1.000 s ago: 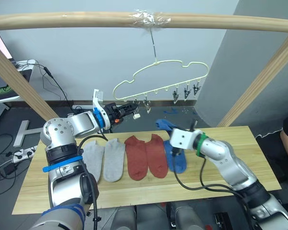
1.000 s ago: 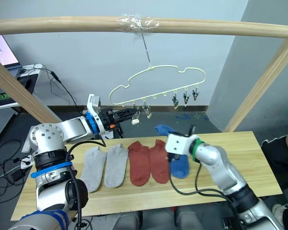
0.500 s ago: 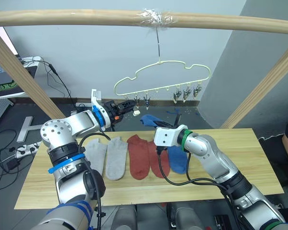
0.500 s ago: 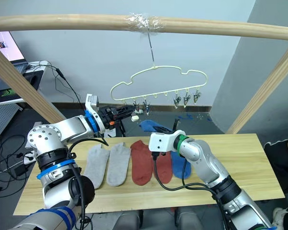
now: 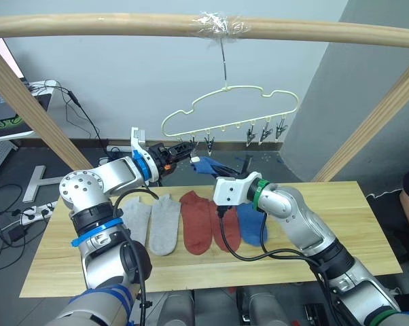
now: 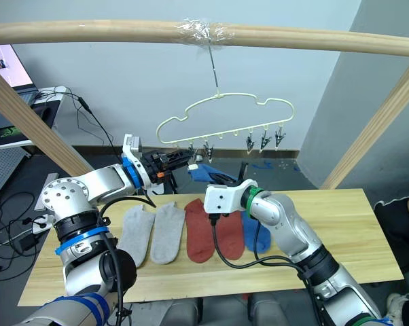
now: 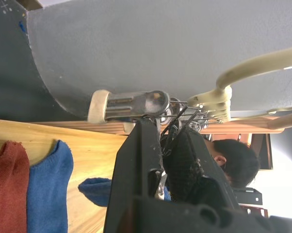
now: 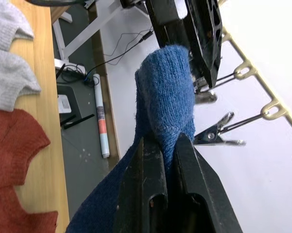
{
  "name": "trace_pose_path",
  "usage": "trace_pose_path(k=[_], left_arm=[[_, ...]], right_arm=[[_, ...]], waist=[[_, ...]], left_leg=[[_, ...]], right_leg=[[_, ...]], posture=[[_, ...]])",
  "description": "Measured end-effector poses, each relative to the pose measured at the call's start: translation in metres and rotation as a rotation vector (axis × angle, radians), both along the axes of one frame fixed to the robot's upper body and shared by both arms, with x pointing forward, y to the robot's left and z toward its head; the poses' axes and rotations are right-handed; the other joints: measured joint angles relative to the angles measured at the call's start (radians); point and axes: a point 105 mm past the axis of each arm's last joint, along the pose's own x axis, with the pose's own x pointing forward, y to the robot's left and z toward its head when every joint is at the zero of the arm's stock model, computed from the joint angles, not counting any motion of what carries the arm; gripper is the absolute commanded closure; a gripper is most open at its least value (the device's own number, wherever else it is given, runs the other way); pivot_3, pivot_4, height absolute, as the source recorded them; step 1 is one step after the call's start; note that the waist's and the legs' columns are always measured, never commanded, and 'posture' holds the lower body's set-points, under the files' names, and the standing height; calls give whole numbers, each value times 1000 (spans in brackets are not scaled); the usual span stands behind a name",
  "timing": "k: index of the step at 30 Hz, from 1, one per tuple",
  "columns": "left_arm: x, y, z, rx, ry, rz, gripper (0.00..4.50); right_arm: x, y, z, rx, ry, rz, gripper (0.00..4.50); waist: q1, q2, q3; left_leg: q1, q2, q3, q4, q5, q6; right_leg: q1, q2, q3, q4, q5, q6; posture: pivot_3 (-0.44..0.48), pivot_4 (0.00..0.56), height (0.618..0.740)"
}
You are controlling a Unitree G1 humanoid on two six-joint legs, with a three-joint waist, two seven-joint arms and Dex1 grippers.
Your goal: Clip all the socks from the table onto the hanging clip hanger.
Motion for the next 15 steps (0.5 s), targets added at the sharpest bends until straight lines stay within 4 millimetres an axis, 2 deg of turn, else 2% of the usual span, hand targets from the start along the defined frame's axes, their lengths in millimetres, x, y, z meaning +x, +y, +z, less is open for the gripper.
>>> trace_pose_path(k=[15], left_arm=[[0, 1, 3, -33, -9, -2, 4248]], right_arm=[[2, 7, 0, 18, 16, 4, 4454]], waist=[[0, 0, 0]], left_leg=[[0, 0, 0, 0, 0, 0]], right_leg=[[0, 0, 0, 0, 0, 0]], posture=[[170, 205, 740]])
